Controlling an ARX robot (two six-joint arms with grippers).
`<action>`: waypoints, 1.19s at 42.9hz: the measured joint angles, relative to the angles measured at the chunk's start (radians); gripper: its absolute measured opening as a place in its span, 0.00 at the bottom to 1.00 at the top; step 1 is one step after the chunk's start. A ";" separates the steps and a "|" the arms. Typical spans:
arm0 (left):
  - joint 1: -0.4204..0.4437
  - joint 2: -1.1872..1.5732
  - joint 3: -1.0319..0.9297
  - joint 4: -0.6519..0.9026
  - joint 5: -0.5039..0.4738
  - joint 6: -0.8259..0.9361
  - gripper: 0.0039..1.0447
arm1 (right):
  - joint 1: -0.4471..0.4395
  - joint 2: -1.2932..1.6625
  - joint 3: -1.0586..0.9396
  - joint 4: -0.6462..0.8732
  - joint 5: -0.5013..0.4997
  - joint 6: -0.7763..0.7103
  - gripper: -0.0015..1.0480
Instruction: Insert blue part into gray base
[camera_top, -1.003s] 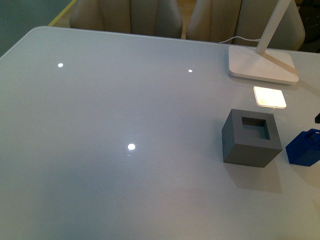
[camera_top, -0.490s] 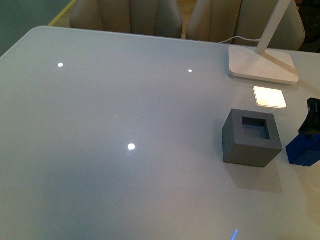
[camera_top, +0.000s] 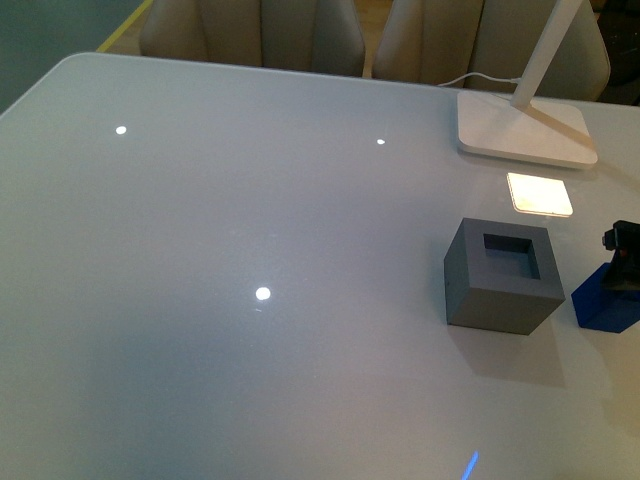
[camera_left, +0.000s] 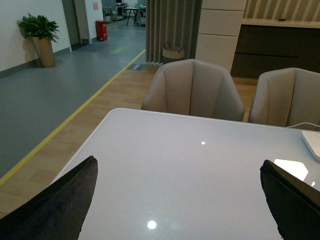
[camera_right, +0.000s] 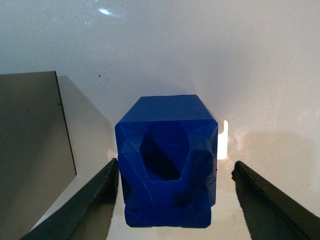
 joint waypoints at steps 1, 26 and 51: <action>0.000 0.000 0.000 0.000 0.000 0.000 0.93 | 0.000 0.000 0.000 0.001 0.000 -0.001 0.58; 0.000 0.000 0.000 0.000 0.000 0.000 0.93 | 0.067 -0.315 -0.040 -0.172 -0.068 0.007 0.41; 0.000 0.000 0.000 0.000 0.000 0.000 0.93 | 0.308 -0.352 -0.015 -0.210 0.037 0.206 0.41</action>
